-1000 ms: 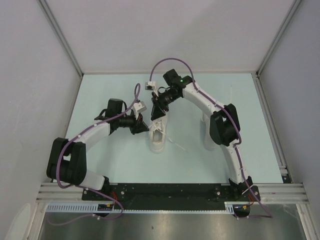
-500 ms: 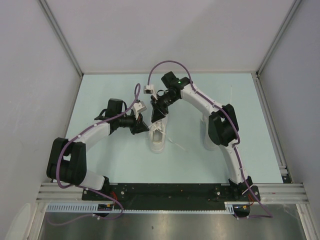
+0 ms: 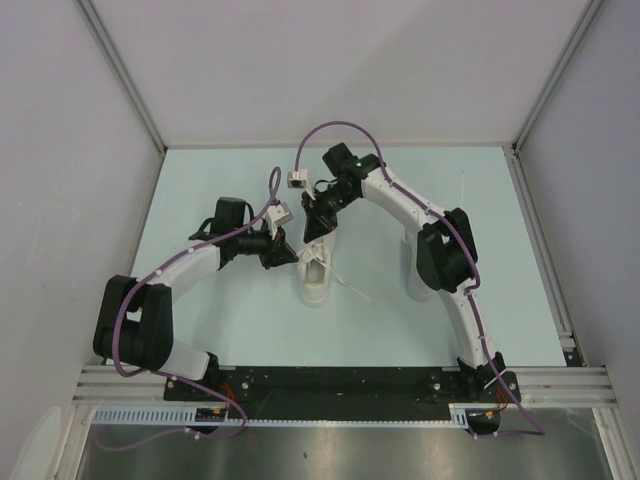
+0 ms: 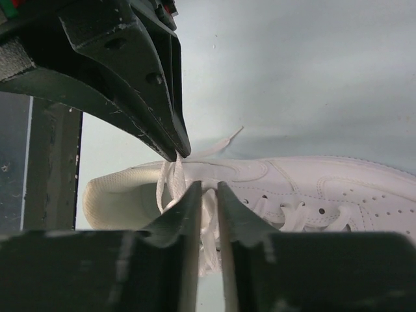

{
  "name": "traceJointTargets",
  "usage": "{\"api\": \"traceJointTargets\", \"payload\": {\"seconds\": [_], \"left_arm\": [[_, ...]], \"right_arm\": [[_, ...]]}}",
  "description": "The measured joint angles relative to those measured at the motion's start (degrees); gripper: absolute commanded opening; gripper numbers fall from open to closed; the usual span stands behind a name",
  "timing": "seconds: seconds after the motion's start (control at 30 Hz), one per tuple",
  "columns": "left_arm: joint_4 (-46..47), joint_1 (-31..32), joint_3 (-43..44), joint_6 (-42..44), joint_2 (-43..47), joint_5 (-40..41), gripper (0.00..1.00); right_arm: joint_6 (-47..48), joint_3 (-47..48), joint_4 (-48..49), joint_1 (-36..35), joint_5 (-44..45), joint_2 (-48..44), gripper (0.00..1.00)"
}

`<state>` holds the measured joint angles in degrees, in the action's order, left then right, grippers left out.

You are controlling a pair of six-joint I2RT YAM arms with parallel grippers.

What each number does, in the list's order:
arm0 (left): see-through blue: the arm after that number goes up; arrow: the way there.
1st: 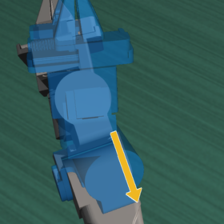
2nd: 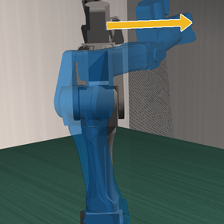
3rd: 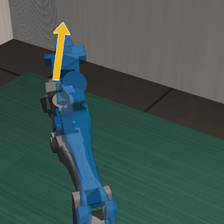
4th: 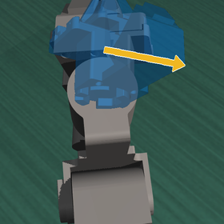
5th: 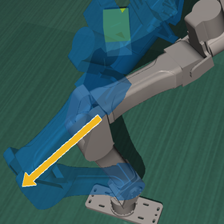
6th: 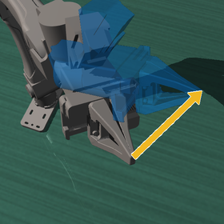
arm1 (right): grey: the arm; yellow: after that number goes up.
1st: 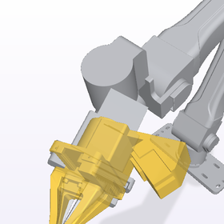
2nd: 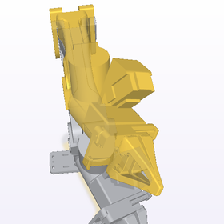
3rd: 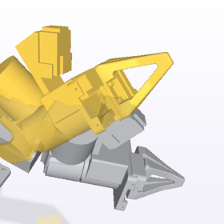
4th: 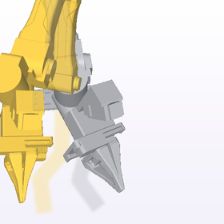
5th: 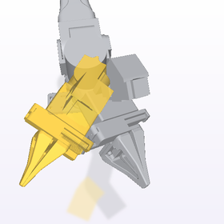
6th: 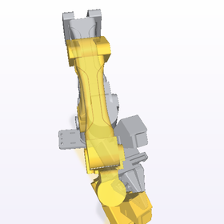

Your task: Tie the shoes

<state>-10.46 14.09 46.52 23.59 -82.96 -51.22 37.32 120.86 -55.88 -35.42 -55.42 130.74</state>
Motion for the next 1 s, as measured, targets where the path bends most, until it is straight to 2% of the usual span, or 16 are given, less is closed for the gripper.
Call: {"api": "traceJointTargets", "payload": {"seconds": [0.03,0.07,0.37,0.73,0.8,0.87,1.0], "left_arm": [[0.00,0.00,0.00,0.00,0.00,0.00,0.16],[0.00,0.00,0.00,0.00,0.00,0.00,0.16],[-0.46,0.00,0.00,0.50,0.00,0.00,0.14],[-1.99,-0.02,-0.35,1.95,0.26,0.00,0.14],[-2.47,-0.02,-0.74,2.38,0.48,0.00,0.17],[-2.99,-0.02,-0.83,2.62,0.55,-0.02,0.28],[-3.43,-0.31,-0.90,3.17,1.79,-0.28,0.37]], "right_arm": [[-0.07,0.00,0.00,-0.04,0.07,0.00,0.04],[0.04,0.00,0.00,-0.09,0.07,0.00,0.00],[-0.35,-0.09,0.26,0.02,0.00,0.00,0.00],[-6.73,-3.52,5.90,2.54,-0.55,-0.39,0.00],[-7.85,-4.70,6.93,3.15,-0.59,-0.96,0.00],[-8.87,-5.88,8.11,3.58,-0.61,-1.75,0.00],[-10.62,-8.33,10.32,4.02,-1.03,-3.72,0.00]]}}
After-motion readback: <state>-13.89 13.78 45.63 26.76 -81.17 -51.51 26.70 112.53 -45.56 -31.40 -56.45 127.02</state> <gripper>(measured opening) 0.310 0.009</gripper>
